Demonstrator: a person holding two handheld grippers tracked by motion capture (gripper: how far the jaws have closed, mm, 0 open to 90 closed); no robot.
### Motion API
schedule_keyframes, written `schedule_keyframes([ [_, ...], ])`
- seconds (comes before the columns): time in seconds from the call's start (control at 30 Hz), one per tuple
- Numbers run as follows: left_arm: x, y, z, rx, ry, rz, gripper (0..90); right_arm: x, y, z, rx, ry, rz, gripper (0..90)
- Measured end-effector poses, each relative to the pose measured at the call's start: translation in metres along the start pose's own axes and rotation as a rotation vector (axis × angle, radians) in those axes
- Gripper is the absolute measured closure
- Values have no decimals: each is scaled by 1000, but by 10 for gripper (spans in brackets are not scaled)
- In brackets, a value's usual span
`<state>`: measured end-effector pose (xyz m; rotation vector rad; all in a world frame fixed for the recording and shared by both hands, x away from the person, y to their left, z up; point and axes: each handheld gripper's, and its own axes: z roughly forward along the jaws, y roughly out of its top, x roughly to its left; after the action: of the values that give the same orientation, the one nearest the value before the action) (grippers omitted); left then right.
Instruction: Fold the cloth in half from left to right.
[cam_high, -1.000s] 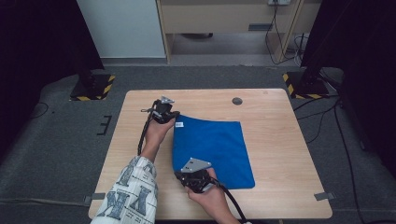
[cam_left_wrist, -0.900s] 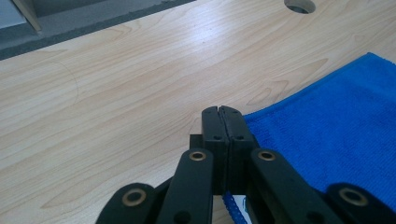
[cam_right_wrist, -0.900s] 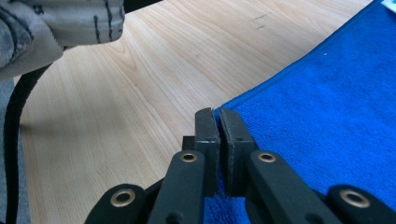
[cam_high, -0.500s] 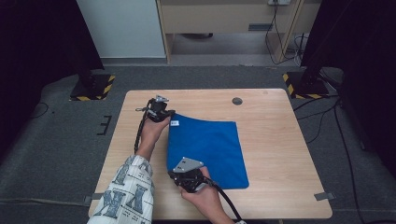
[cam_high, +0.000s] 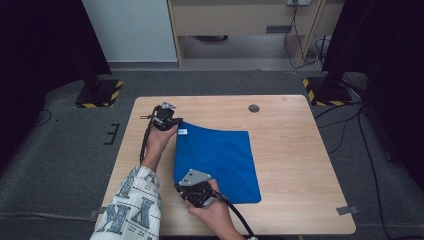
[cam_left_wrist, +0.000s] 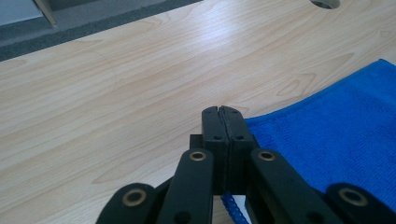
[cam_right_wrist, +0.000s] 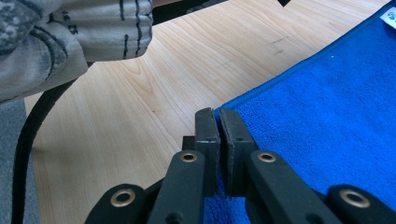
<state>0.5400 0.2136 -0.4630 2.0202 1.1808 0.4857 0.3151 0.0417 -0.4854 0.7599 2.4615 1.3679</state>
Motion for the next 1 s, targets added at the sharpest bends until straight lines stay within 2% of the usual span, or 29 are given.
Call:
schedule_keyframes([
  [0.57, 15, -7, -14, -1, 14, -8, 894, 15, 10, 11, -3, 16, -16, 872],
  [0.73, 22, -11, -18, -9, 16, -24, 894, 19, 14, 16, -5, 22, -11, 872],
  [0.87, 30, -14, -23, -10, 29, -28, 894, 24, 19, 22, -15, 32, 6, 872],
  [1.0, 33, -15, -28, -25, 10, -54, 894, 26, 24, 26, -33, 59, 38, 872],
])
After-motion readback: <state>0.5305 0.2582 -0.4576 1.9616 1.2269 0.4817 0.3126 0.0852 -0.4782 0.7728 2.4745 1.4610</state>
